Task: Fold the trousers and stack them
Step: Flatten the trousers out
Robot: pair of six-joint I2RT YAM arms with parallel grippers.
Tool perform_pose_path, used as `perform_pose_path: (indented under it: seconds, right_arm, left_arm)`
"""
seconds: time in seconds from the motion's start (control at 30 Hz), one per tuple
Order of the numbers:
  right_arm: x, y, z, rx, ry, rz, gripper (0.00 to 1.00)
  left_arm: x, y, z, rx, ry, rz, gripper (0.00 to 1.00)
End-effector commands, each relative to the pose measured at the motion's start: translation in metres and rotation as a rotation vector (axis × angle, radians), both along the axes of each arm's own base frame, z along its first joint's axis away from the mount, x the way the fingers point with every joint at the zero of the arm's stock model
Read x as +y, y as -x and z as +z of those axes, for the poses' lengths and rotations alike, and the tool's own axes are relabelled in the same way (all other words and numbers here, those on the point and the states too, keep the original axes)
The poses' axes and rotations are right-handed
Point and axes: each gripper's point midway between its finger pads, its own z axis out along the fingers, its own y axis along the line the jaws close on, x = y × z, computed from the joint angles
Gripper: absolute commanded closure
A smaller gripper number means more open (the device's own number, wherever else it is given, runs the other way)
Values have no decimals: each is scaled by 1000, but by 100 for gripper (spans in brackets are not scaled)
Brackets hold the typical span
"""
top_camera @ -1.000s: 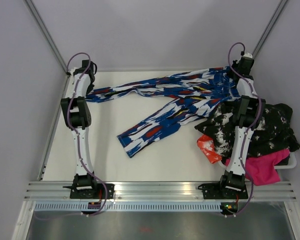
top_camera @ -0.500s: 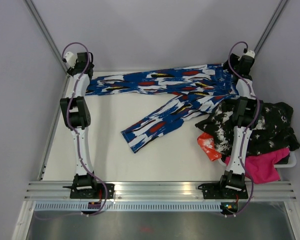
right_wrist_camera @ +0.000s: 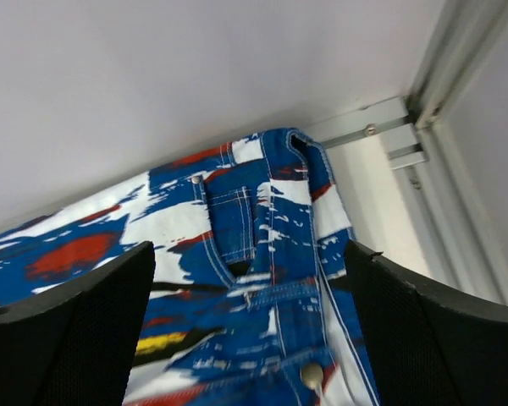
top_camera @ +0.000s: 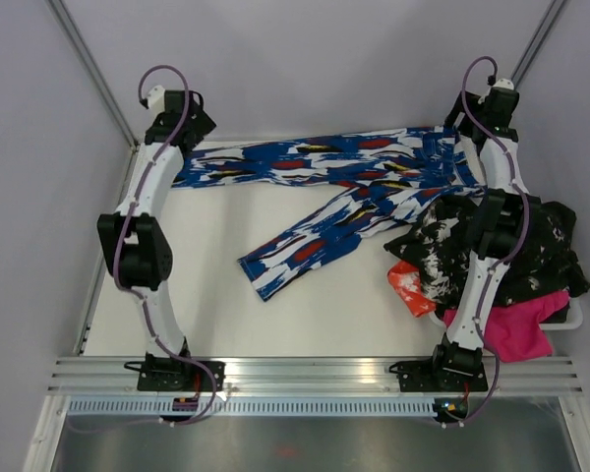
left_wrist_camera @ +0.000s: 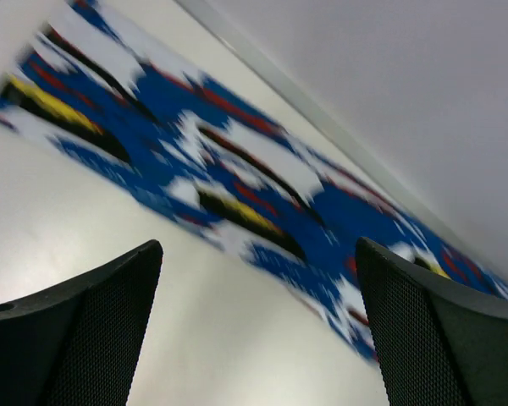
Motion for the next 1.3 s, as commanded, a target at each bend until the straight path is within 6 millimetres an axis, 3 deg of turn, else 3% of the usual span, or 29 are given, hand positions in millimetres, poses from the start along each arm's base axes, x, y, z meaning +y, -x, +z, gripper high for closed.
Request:
perform_pose_path:
  seconds: [0.0, 0.03, 0.07, 0.1, 0.13, 0.17, 0.27, 0.37, 0.47, 0.57, 0.6, 0.73, 0.87, 0.97, 1.13, 1.27]
  right_arm:
    - [-5, 42, 44, 65, 41, -72, 2]
    - [-5, 51, 29, 111, 25, -88, 2]
    - [-6, 60, 33, 117, 13, -100, 2]
    - [-5, 65, 33, 119, -27, -127, 3]
    - [-9, 74, 21, 147, -63, -156, 3]
    - [-10, 79, 30, 131, -89, -178, 4]
    - [-18, 92, 32, 146, -109, -248, 9]
    - [-15, 96, 35, 130, -149, -254, 10]
    - [-3, 94, 33, 129, -204, -217, 13]
    - [5, 97, 32, 129, -234, -198, 15]
    - [8, 100, 24, 146, -240, -191, 15]
    - [13, 107, 31, 127, -227, -168, 15]
    - [14, 114, 24, 151, -217, -162, 15]
    - [16, 115, 24, 149, -217, -160, 15]
    - [16, 108, 28, 131, -237, -164, 15]
    - [18, 103, 35, 107, -253, -150, 16]
  left_arm:
    - [-77, 90, -50, 242, 189, -73, 0]
    - [-102, 108, -63, 296, 236, -110, 0]
    - [-116, 120, -72, 320, 271, -117, 1]
    - [-125, 138, -94, 379, 276, -127, 1]
    - [-145, 149, -98, 395, 286, -166, 1]
    - [-154, 156, -103, 410, 304, -171, 1]
    - [-178, 176, -122, 447, 326, -200, 3]
    - [-205, 182, -122, 400, 392, -276, 5]
    - [-208, 216, -153, 458, 409, -293, 7]
    - [-196, 238, -164, 480, 386, -258, 7]
    - [-192, 241, -165, 474, 380, -249, 7]
    - [-175, 261, -156, 434, 372, -206, 8]
    - [-165, 287, -172, 442, 382, -191, 9]
    - [-166, 297, -190, 458, 373, -196, 11]
    - [-189, 298, -215, 442, 396, -232, 15]
    - [-186, 299, -233, 468, 338, -212, 26]
